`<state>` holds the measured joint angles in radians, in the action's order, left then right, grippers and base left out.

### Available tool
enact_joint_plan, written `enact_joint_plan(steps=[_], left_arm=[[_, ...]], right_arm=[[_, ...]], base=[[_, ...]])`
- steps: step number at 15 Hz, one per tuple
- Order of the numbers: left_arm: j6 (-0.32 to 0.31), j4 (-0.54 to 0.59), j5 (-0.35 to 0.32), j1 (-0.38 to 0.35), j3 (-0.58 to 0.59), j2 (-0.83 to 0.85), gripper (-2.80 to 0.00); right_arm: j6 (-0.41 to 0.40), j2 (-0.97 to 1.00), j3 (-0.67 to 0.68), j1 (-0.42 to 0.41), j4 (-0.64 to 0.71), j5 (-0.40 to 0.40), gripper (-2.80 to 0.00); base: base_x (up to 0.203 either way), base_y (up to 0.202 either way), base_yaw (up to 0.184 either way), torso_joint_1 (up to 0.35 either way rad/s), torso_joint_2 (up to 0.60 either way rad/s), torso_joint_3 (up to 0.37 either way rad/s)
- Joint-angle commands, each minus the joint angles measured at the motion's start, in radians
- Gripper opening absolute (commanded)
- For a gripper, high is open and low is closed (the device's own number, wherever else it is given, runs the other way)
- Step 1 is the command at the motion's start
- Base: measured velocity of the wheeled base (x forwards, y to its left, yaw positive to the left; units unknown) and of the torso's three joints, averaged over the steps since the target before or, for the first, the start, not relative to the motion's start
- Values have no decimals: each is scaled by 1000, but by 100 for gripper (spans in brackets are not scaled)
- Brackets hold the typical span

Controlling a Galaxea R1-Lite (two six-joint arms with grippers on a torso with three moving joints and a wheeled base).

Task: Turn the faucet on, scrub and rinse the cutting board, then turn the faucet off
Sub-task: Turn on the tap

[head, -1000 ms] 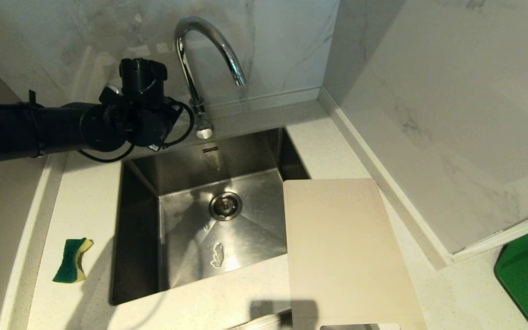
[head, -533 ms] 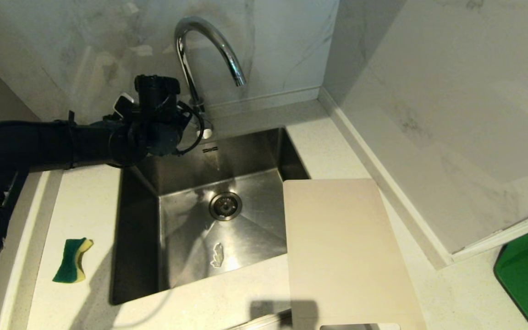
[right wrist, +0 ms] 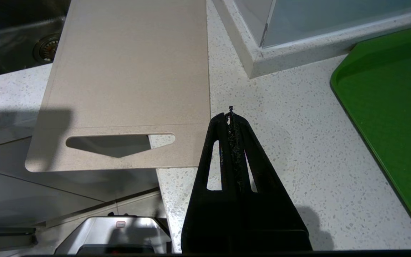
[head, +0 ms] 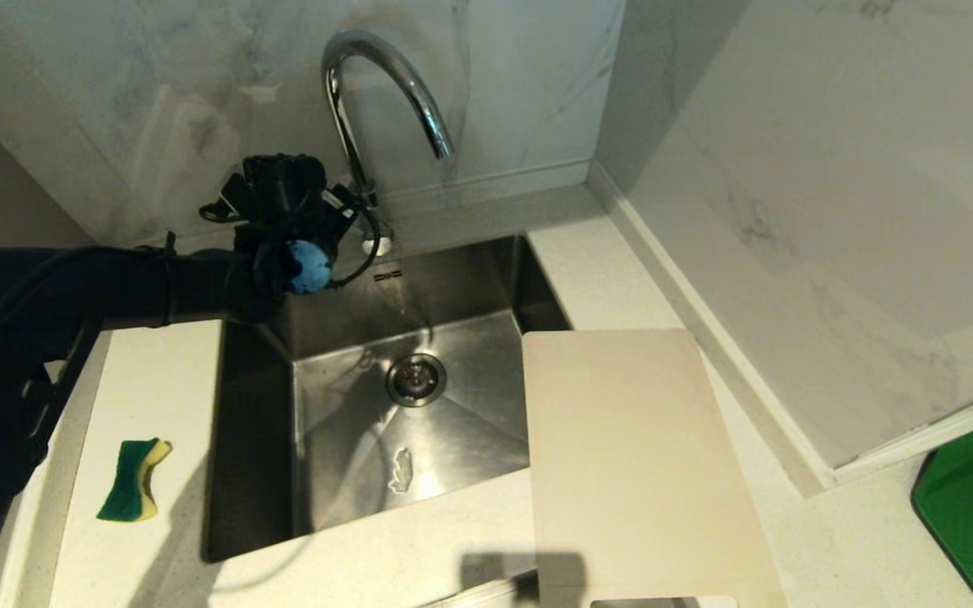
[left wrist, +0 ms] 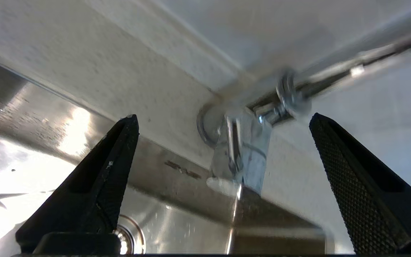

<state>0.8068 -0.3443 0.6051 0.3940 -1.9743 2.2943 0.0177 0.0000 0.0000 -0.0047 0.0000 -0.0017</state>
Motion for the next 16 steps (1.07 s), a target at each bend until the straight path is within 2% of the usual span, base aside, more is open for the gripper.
enact_joint_plan(steps=[1,9,10,16], left_arm=[[4,-3,-4,-12,-8,22,0],[-23,-72,-30,-35,-11,87,0],[-22,-82,-51,-39,-11,88,0],[-21,-74,-70,-57,-9,85,0]], right_arm=[[-1,0,0,0,0,0,-280],[-1,0,0,0,0,0,-280],[-1,0,0,0,0,0,-280],[-1,0,0,0,0,0,-280]], base=[[0,0,0,0,0,0],[0,0,0,0,0,0],[0,0,0,0,0,0],[0,0,0,0,0,0]])
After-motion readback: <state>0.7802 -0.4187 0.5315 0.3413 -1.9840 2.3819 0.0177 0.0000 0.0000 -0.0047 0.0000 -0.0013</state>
